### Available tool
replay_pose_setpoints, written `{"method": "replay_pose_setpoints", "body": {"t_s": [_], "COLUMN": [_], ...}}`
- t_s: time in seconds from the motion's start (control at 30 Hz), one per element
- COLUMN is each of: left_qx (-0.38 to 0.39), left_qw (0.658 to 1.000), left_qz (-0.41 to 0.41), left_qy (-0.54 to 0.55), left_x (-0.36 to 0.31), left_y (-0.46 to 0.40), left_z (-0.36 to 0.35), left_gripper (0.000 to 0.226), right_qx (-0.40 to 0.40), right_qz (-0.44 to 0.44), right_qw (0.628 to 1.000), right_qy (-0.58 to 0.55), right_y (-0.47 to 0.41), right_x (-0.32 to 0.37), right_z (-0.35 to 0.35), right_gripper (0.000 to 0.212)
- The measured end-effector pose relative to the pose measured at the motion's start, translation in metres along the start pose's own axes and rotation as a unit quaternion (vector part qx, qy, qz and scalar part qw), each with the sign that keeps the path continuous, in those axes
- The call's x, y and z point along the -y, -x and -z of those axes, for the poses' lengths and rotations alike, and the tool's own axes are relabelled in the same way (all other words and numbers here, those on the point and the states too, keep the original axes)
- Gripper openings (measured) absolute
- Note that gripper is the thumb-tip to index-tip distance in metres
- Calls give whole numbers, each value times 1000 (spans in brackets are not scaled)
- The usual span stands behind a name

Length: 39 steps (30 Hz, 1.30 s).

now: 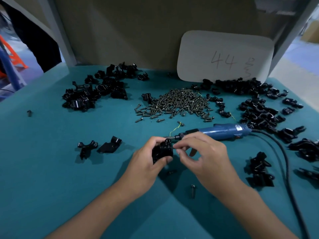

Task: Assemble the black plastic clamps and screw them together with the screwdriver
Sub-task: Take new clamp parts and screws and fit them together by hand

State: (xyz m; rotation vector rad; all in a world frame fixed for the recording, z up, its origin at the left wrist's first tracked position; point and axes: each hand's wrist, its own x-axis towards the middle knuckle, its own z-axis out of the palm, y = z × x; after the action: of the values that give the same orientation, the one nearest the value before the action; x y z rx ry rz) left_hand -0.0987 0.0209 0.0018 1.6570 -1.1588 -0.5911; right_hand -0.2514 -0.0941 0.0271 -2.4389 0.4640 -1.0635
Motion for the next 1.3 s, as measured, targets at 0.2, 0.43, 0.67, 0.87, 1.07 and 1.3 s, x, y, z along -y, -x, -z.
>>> {"method": "replay_pose_setpoints", "body": {"t_s": [0.2, 0.43, 0.67, 0.87, 1.07, 1.3], "left_qx": [1, -6, -3, 0, 3, 4], "left_qw": [1000, 999, 1000, 1000, 999, 1000], "left_qz": [-9, -11, -4, -7, -14, -18], "left_qy": [-13, -37, -24, -19, -36, -23], "left_x": [-2, -2, -5, -5, -3, -6], "left_y": [1, 2, 1, 4, 5, 3], "left_z": [-1, -1, 1, 1, -2, -2], "left_gripper": [33, 32, 31, 32, 33, 32], "right_qx": [8, 16, 44, 53, 114, 125], "right_qz": [-11, -117, -160, -112, -95, -166], "right_qw": [1000, 990, 982, 992, 989, 978], "right_qy": [-13, -74, -92, -34, 1, -14], "right_y": [-1, -1, 0, 1, 0, 4], "right_x": [-2, 7, 10, 4, 3, 1], "right_z": [-3, -4, -8, -7, -15, -14], "right_gripper": [15, 20, 14, 3, 35, 46]}}
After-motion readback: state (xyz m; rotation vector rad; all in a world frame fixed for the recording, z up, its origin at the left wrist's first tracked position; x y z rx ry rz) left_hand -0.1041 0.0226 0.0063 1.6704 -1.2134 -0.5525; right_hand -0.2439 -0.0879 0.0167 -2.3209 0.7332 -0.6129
